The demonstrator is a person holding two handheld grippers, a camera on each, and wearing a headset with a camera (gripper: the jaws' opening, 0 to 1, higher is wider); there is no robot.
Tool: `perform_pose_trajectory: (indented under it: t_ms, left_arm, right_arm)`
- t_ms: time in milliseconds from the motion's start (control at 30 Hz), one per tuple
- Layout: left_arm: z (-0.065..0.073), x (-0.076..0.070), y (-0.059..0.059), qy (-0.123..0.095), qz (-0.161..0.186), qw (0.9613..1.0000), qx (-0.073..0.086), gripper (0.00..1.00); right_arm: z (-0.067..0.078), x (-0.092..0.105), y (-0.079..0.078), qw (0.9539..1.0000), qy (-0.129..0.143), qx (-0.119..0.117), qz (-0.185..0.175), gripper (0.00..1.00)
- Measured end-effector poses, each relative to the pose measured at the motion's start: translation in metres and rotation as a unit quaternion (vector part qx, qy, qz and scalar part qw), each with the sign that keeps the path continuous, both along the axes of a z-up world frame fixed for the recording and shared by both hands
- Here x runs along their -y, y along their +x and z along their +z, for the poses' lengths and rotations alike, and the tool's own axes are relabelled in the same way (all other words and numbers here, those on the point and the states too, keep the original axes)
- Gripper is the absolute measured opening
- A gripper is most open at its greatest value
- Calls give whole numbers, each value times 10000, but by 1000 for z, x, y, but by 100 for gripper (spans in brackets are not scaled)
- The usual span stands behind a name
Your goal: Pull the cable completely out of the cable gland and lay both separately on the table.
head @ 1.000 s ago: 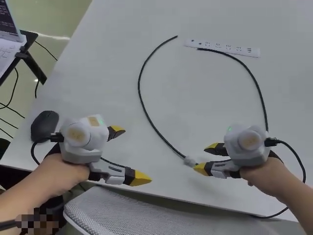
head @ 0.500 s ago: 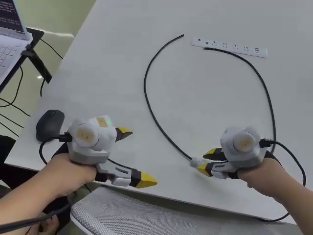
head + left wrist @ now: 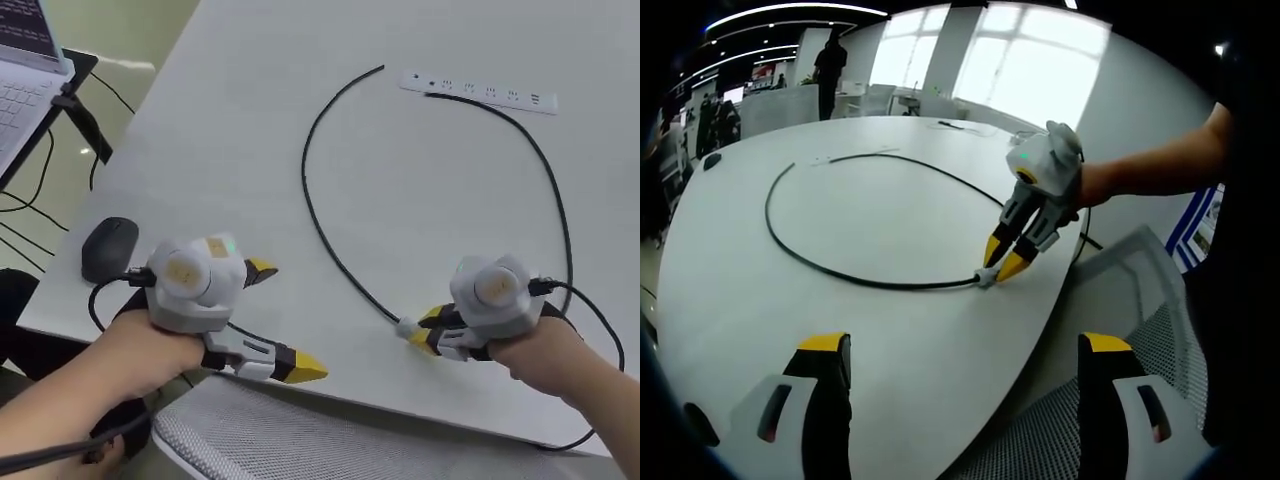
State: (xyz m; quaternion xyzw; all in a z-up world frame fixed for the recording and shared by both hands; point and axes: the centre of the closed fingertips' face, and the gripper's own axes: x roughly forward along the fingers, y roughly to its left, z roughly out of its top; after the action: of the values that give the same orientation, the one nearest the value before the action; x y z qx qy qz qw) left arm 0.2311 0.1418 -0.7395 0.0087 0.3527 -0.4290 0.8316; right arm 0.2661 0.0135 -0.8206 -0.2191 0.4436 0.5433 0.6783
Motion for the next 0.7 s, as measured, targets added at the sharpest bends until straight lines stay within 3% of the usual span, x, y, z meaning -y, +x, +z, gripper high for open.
perform_pose_trajectory:
  t_ms: [333, 500, 700]
  left_arm:
    - [-3, -1, -4, 8, 17, 10000, -43, 93]
    - [-1, 0, -3, -21, 40, 10000, -26, 93]
    - [2, 7, -2, -43, 17, 10000, -2, 93]
  right_arm:
    - [-3, -3, 0, 10000, -34, -75, 4, 9]
    - [-3, -2, 2, 9999, -113, 38, 43, 7]
    - [4, -1, 1, 10000, -93, -5, 5, 7]
